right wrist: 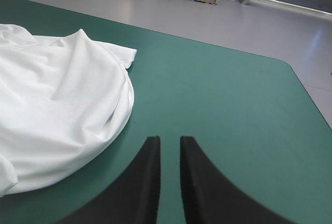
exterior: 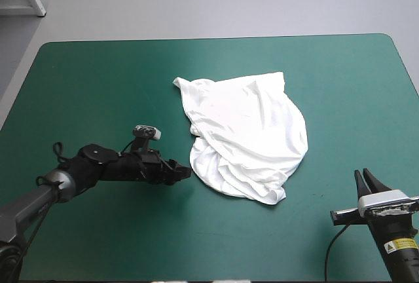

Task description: Fold the cloth

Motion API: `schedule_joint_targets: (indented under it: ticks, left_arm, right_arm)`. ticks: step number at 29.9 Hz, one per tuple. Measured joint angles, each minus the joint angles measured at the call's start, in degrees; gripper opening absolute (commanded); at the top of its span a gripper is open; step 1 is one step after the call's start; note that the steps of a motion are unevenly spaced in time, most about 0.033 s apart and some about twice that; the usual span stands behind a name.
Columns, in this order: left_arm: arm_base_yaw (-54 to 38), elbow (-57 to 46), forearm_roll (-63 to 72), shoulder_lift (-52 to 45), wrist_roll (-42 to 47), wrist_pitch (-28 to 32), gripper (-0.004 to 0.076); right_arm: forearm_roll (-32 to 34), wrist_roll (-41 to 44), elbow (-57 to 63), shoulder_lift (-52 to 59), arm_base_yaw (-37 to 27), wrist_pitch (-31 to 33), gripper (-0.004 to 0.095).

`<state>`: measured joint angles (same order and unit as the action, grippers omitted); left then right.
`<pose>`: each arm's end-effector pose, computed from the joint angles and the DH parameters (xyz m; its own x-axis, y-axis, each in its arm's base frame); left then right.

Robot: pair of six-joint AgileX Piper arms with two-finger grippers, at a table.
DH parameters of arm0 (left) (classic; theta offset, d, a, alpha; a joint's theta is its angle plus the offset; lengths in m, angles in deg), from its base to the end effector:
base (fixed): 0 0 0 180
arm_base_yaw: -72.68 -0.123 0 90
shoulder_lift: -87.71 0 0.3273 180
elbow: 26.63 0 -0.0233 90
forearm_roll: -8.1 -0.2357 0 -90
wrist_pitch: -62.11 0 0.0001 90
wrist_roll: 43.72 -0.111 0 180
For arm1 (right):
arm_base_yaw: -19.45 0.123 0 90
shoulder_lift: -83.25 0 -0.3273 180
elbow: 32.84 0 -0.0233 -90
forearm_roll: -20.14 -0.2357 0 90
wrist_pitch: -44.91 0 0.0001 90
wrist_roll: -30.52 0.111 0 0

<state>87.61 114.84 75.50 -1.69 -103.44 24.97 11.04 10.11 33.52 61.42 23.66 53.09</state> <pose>0.2288 -0.1251 0.2438 -0.8186 0.1777 -0.5461 0.4819 0.7298 -0.4849 0.0410 0.0055 0.2632 -0.0878 -0.2046 -0.9749 -0.1153 0.9742 -0.1941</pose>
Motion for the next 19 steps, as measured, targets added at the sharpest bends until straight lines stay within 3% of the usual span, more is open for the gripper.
schedule_joint_targets:
  ticks: [5, 13, 15, 19]
  left_arm:
    - [5.8, 5.6, -0.2, 7.6, -0.5, 4.7, 0.0432]
    - [6.5, 9.8, 1.5, 12.8, -1.1, 4.7, 0.0405]
    - [7.1, 10.1, 1.5, 13.4, -1.3, 5.0, 0.0333]
    - [8.1, 10.4, 1.2, 14.3, -1.5, 6.1, 0.0022]
  right_arm:
    - [0.0, 0.0, -0.7, 0.0, 0.0, 0.1, 0.0158]
    - [0.0, 0.0, -2.2, 0.0, 0.0, 0.4, 0.0158]
    - [0.0, 0.0, -2.3, 0.0, 0.0, 1.0, 0.0158]
    - [0.0, 0.0, -2.3, 0.0, 0.0, 2.7, 0.0158]
